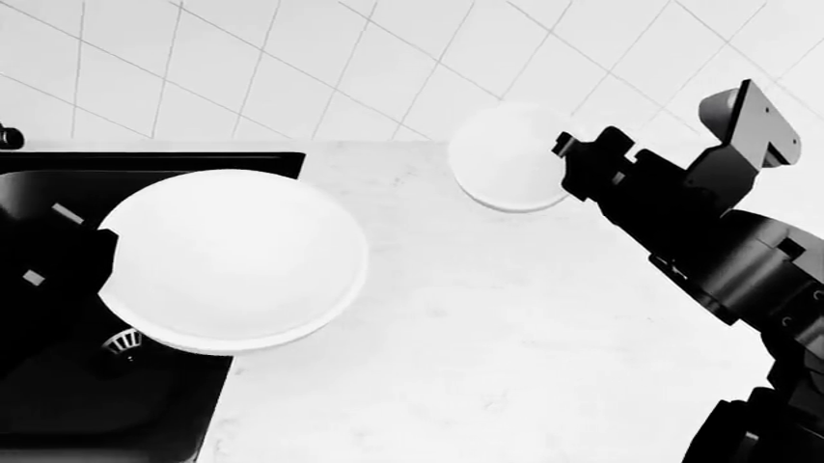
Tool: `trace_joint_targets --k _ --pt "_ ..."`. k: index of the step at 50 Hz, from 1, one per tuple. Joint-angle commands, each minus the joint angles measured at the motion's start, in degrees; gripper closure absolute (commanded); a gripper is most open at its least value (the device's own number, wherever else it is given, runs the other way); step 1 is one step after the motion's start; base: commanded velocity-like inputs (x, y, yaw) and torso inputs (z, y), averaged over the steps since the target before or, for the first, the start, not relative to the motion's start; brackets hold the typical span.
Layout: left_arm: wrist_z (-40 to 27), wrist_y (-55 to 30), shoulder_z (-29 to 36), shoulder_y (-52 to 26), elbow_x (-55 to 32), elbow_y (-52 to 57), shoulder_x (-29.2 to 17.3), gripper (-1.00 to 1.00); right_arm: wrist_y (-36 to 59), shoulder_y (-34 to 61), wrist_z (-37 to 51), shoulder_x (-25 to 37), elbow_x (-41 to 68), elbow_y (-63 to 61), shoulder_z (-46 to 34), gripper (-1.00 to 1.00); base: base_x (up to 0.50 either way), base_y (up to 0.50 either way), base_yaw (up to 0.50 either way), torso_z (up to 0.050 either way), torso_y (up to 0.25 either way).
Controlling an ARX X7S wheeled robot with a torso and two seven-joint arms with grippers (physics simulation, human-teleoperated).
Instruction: Stack the bowls in the sink.
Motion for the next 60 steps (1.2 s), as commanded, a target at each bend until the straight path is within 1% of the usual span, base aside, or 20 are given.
trace_joint_targets --k 1,31,45,60 --pt "0.22 0.89 -0.37 -0.07 -0.13 0.23 -0.21 1.00 -0.79 0.36 -0.79 0.24 0.30 -0.06 -0.49 1.00 0.00 0.36 0.00 0.000 0.000" --pt "0.28 1.64 -1.05 0.91 -0.38 0.83 -0.91 1.00 -1.32 0.58 -0.69 1.08 1.58 -0.41 -1.80 1.00 0.00 0.37 0.00 0.000 0.001" --pt "0.70 1.82 -1.21 1.75 -0.14 0.92 -0.86 1.00 -2.81 0.52 -1.72 1.10 0.07 -0.23 -2.86 1.00 0.00 0.36 0.00 0.001 0.001" --pt "0.46 2.28 -1.10 1.73 -0.45 1.21 -1.11 1.00 -2.50 0.87 -0.83 1.87 2.55 -2.62 -2.59 1.00 0.00 0.01 0.00 0.000 0.001"
